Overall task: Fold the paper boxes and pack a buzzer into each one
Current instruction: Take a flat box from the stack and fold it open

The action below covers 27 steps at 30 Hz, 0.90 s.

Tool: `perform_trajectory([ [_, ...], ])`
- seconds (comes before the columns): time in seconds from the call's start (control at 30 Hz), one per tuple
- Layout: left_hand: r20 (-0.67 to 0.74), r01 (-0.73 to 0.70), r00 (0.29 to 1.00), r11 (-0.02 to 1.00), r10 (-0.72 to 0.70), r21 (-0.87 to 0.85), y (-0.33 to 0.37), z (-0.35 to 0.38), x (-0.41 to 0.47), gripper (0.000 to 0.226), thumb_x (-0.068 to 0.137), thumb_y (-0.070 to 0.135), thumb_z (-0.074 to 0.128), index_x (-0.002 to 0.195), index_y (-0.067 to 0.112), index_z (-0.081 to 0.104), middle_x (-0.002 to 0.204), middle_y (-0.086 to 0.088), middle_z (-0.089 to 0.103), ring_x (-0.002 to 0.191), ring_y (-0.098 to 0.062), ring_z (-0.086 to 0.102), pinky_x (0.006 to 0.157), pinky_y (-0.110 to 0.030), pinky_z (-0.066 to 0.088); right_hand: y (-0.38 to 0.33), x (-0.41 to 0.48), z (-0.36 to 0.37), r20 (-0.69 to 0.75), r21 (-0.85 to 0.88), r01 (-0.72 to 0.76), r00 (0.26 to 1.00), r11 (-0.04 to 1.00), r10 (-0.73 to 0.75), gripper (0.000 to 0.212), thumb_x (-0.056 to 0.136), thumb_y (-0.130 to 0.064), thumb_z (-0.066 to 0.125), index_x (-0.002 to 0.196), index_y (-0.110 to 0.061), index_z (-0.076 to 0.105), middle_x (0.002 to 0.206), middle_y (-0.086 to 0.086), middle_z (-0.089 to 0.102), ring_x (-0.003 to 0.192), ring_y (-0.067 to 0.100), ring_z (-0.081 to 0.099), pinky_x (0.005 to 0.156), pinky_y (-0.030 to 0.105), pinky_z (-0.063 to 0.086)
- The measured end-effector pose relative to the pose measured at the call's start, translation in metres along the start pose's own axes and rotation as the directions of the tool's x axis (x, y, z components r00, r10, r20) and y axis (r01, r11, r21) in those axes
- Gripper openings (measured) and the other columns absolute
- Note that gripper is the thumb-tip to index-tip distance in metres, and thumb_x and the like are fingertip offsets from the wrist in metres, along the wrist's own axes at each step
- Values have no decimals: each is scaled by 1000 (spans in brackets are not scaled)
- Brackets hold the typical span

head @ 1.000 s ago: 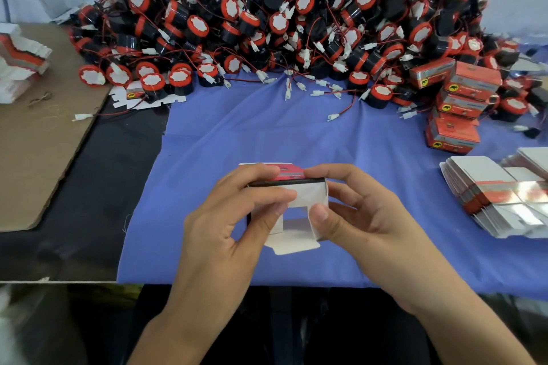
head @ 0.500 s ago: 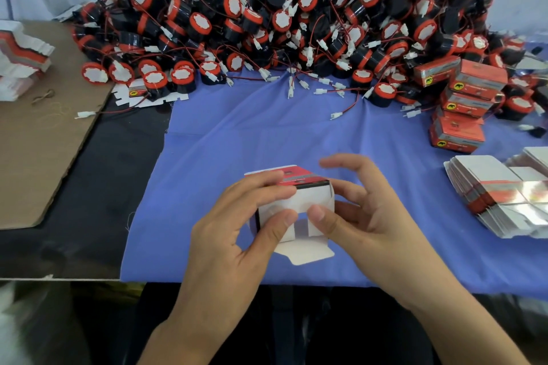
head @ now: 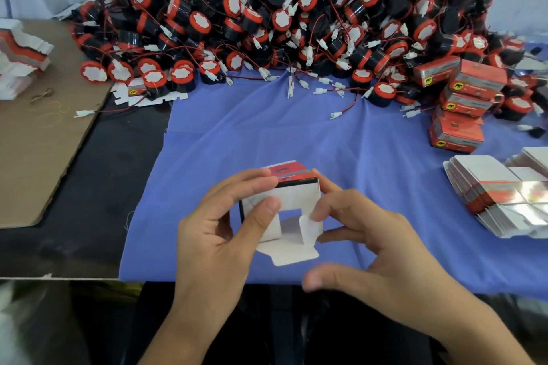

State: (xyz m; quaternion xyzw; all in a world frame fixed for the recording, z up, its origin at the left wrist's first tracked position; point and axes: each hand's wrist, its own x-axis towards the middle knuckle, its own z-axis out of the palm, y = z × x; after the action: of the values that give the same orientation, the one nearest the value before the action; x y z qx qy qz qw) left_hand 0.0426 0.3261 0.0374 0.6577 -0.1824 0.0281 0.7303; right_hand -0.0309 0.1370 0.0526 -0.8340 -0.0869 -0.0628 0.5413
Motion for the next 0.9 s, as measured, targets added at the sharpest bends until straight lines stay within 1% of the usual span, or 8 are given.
perform_trajectory([
  [0.1,0,-74,997,994,75,74,2,4,-2,21,88,20,77,106,32,77,118,12,74,122,-20,65,95,-20,52,3,0,13,-143,-69,50,988,996,-59,23,88,-42,77,102,-38,59,124,-28,62,98,16,70,83,15,53],
  [0.2,7,-107,994,990,107,90,6,8,-3,19,91,29,73,107,38,76,119,15,72,123,-21,64,95,-23,53,2,0,21,-232,-41,54,971,998,-62,15,92,-49,70,99,-38,61,116,-22,67,84,16,70,78,10,49],
  [0.3,48,-157,987,976,152,148,10,8,-4,17,98,41,64,114,43,71,122,18,70,124,-22,62,94,-19,50,-3,0,27,-323,75,53,946,996,-26,13,91,-44,73,95,-35,65,118,-14,71,87,16,69,79,13,50],
  [0.37,108,-203,977,962,186,182,12,8,-6,24,102,54,54,122,45,65,127,17,66,125,-25,59,91,-16,48,-7,-1,30,-355,200,63,935,978,12,22,89,-45,76,99,-29,63,120,-6,71,99,22,70,81,22,54],
  [0.43,176,-270,956,941,237,204,12,8,-8,30,102,55,53,130,48,59,133,16,61,130,-29,55,93,-19,48,-10,-3,31,-367,322,34,926,946,92,41,83,-45,82,114,-32,57,122,1,69,112,29,67,83,34,58],
  [0.53,222,-347,926,918,304,192,8,9,-11,33,104,39,56,137,43,55,139,15,58,133,-34,52,99,-33,50,-13,-3,31,-370,394,-17,912,919,176,57,76,-34,86,126,-35,59,121,2,68,113,24,65,82,35,61],
  [0.7,176,-378,920,912,351,157,3,16,-14,34,101,12,58,130,30,62,133,7,64,130,-37,55,102,-42,49,-15,-2,35,-381,467,-17,899,884,218,38,77,-19,84,111,-27,70,109,0,71,102,18,66,79,24,56],
  [0.9,148,-246,959,969,241,17,1,19,-15,37,100,4,56,128,27,63,132,-16,64,128,-45,56,100,-57,51,-16,-3,32,-358,457,-26,910,889,210,38,85,-11,70,118,-31,70,121,0,68,107,15,65,82,25,56],
])
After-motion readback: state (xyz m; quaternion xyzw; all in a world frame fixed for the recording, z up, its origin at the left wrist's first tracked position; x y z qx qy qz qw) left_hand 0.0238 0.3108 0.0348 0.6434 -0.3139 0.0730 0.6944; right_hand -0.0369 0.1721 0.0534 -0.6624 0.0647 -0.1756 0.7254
